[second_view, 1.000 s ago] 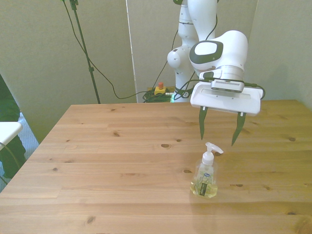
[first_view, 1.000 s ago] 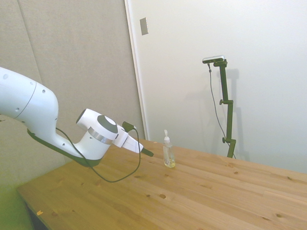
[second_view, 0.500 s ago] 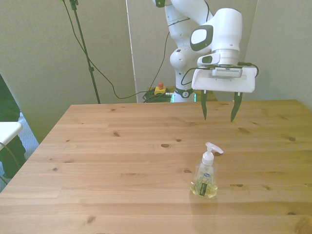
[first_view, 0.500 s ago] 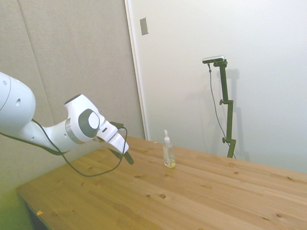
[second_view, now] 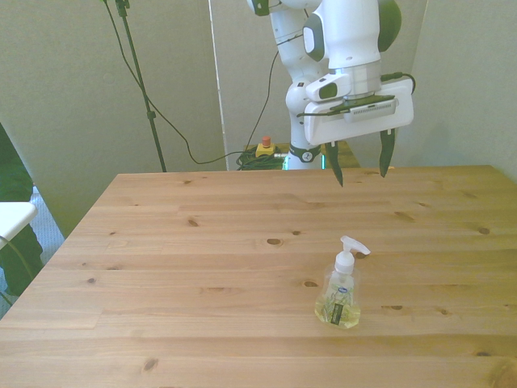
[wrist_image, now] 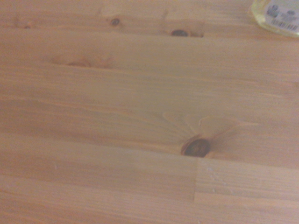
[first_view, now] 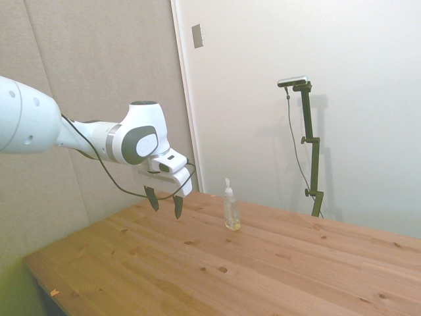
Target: Stand the sanitizer
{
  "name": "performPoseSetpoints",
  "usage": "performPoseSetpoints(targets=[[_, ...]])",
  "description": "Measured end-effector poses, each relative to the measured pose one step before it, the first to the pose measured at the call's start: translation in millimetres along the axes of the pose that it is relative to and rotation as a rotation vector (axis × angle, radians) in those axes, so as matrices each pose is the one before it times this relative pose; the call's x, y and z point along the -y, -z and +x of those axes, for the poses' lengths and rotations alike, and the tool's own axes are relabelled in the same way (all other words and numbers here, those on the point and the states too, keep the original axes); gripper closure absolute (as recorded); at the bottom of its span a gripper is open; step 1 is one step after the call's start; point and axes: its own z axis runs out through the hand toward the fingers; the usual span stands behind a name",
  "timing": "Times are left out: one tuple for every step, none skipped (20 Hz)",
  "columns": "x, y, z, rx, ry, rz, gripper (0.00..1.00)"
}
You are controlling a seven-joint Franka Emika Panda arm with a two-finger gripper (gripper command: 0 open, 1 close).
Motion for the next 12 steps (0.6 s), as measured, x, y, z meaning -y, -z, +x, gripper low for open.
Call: performPoseSetpoints(targets=[[1.87, -4.75, -3.56, -0.00171, 0.00993, -0.03488, 0.0], [1.53, -2.98, -3.52, -0.00646, 0.00595, -0.03516, 0.0], [0.52, 0.15, -2.66, -0.00471, 0.00337, -0.02012, 0.0], [-1.01, 2.56, -2.66, -0.00143, 0.0028, -0.01369, 0.0], [-2.06, 3.74, -2.1, -0.00247, 0.00295, -0.00905, 0.0], [-3.1, 3.99, -1.49, -0.00577, 0.00201, -0.00442, 0.0], [-3.76, 2.85, -2.01, -0.00642, 0.00148, -0.00277, 0.0], [-4.67, 0.64, -3.08, -0.0039, 0.00182, -0.00632, 0.0], [-5.35, 0.2, -3.91, -0.00368, 0.00046, -0.00687, 0.0], [-5.54, 0.08, -4.21, -0.00387, -0.00142, -0.00748, 0.0], [-5.55, 0.04, -4.71, -0.00503, -0.00293, -0.00752, 0.0], [-5.74, -0.22, -5.01, -0.00483, -0.00281, -0.00589, 0.0]])
